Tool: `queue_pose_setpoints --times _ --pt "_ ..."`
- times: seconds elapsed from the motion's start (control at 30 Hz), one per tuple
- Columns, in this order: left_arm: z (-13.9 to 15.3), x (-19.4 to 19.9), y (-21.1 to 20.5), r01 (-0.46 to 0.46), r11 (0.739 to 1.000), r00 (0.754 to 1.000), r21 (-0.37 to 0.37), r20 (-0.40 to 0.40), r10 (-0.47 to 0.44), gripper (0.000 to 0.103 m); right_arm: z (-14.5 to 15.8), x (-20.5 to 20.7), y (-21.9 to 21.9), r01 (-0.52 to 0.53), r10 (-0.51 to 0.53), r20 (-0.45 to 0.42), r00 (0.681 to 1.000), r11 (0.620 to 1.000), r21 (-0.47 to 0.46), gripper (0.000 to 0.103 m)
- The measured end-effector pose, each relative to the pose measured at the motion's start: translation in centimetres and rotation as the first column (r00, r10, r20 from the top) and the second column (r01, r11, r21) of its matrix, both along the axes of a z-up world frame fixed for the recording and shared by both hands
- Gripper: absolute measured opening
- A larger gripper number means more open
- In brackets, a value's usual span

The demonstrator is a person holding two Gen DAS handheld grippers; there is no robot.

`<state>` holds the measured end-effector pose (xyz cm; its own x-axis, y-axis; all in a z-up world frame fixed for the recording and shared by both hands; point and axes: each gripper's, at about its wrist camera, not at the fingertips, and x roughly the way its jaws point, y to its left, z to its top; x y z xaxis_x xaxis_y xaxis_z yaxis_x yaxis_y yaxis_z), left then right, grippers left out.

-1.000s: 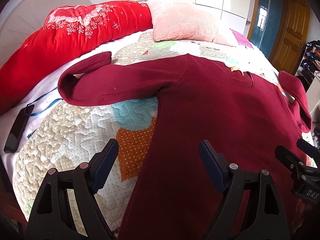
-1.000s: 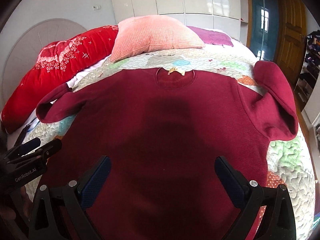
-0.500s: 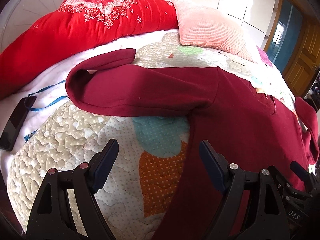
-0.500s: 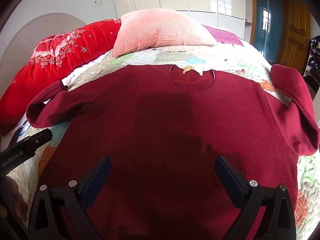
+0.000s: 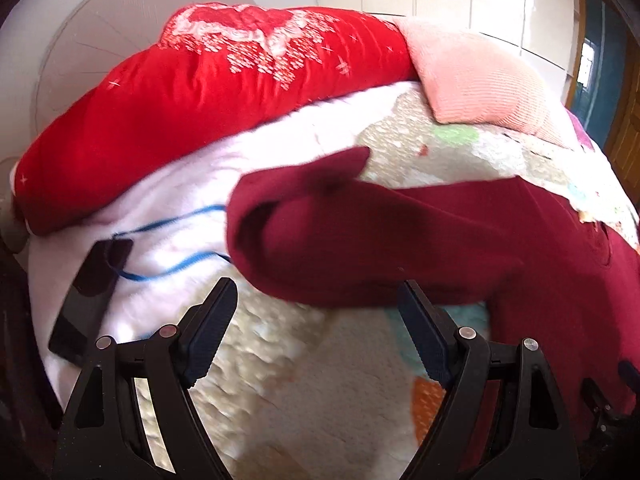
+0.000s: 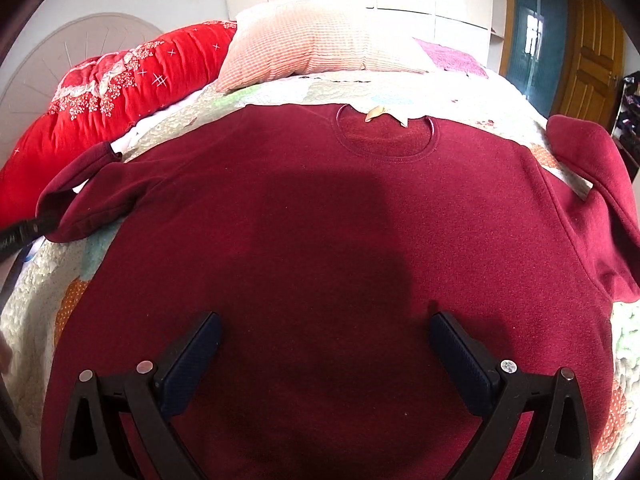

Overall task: Fold small clothes
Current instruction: 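Grasp the sweatshirt sleeve with the left tool and lift it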

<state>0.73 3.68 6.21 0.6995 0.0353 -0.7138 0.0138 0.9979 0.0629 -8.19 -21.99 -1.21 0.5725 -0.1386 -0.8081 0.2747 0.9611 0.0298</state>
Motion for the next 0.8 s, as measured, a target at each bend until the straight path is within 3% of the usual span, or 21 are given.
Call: queue_pose_setpoints --times 0.17,0.4,0.43,0.47,0.57,0.63,0.8 --pt "0.0 3.9 2.8 -0.063 0.992 0.998 0.107 0.018 0.061 0.083 -0.1 0.1 0.0 0.0 0.0 0.0 1.0 1.0 0.002 0.103" --pt "-1.5 7.2 3.3 -0.046 0.995 0.999 0.087 -0.019 0.048 0.081 -0.2 0.3 -0.1 -0.002 0.002 -0.002 1.0 1.0 0.011 0.103" --pt "-1.7 7.6 3.2 -0.037 0.996 0.999 0.083 -0.028 0.04 0.072 -0.2 0.3 -0.1 -0.002 0.002 -0.002 1.0 1.0 0.012 0.103" --pt "-1.9 7.9 3.2 -0.027 0.997 0.999 0.069 -0.041 0.03 0.054 -0.2 0.3 -0.1 -0.003 0.003 -0.002 1.0 1.0 0.013 0.103" --pt "-2.4 9.0 4.1 -0.03 0.999 0.996 -0.023 -0.086 0.028 0.019 -0.2 0.3 -0.1 -0.003 0.003 -0.004 1.0 1.0 0.011 0.103" --pt "-2.0 9.0 4.7 -0.038 0.995 0.995 -0.09 -0.091 0.03 0.013 -0.2 0.3 -0.1 -0.004 0.004 -0.004 1.0 1.0 0.01 0.103" --pt "1.5 6.5 3.6 0.067 0.957 0.996 -0.282 -0.038 -0.081 0.012 -0.1 0.2 -0.2 -0.003 0.003 0.002 1.0 1.0 0.019 0.103"
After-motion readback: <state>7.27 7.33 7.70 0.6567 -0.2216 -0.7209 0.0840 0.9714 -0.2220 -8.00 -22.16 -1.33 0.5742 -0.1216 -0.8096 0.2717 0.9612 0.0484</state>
